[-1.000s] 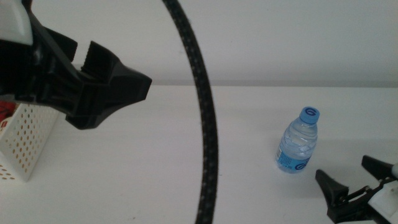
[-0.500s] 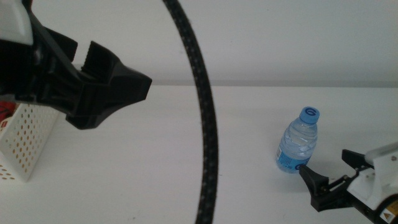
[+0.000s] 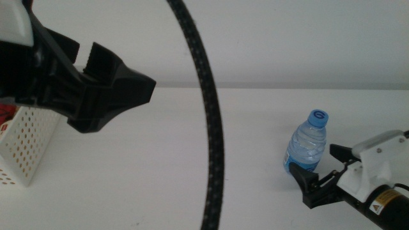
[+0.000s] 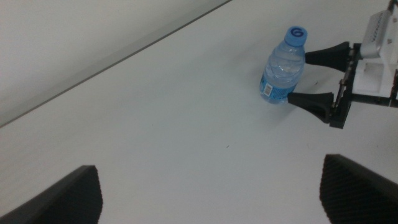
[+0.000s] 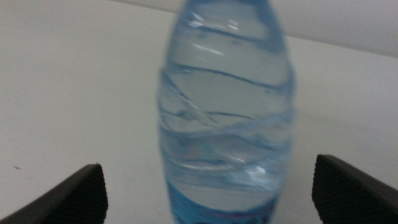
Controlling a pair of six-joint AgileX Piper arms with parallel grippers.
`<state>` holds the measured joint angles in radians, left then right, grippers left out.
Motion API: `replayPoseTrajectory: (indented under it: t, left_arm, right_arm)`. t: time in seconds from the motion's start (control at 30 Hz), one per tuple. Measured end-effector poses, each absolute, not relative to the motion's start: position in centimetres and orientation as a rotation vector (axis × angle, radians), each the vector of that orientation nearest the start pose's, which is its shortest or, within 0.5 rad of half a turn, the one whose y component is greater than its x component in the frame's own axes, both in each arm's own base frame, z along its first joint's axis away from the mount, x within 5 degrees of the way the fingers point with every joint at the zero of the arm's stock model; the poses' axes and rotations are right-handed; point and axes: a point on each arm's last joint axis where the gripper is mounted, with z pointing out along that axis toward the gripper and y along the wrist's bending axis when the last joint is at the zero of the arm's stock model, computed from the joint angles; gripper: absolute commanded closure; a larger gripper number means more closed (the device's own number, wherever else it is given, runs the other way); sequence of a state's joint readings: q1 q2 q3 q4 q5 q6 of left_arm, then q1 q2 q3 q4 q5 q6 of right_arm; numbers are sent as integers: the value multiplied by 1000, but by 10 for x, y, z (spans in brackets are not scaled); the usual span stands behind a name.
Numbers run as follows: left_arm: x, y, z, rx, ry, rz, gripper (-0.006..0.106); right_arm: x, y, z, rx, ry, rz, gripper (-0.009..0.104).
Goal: Use arms to grab the bottles and put them into the dustbin to the left of the table.
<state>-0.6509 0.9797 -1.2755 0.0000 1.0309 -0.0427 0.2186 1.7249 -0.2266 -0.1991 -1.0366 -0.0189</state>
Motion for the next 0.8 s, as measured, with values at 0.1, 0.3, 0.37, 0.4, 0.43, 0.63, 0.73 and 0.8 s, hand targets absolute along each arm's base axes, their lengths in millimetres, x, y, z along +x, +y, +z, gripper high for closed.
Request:
replayPoseTrajectory:
  t: [0.1, 0.3, 0.37, 0.4, 0.43, 0.63, 0.73, 0.8]
  left_arm:
    - [136, -104, 438, 672, 2143, -380, 7]
    - [136, -104, 438, 672, 2143, -380, 7]
    - [136, -104, 438, 672, 2143, -380, 7]
    - [136, -104, 438, 672, 2143, -380, 7]
    - [136, -104, 438, 672, 2143, -380, 7]
    - [136, -104, 438, 672, 2143, -380, 7]
    - [136, -104, 438, 672, 2143, -380, 7]
    - [136, -104, 438, 672, 2143, -380, 7]
  right_arm:
    - [221, 70, 117, -459, 1903, 244, 7]
    - [225, 68, 110, -423, 1936, 220, 7]
    - [226, 67, 110, -412, 1940, 205, 7]
    - [227, 67, 110, -405, 1940, 202, 7]
    - [227, 66, 110, -401, 1942, 200, 7]
    - [239, 69, 113, -402, 1936, 190, 7]
    - [248, 71, 113, -406, 1932, 189, 7]
    - [254, 73, 111, -419, 1942, 190, 7]
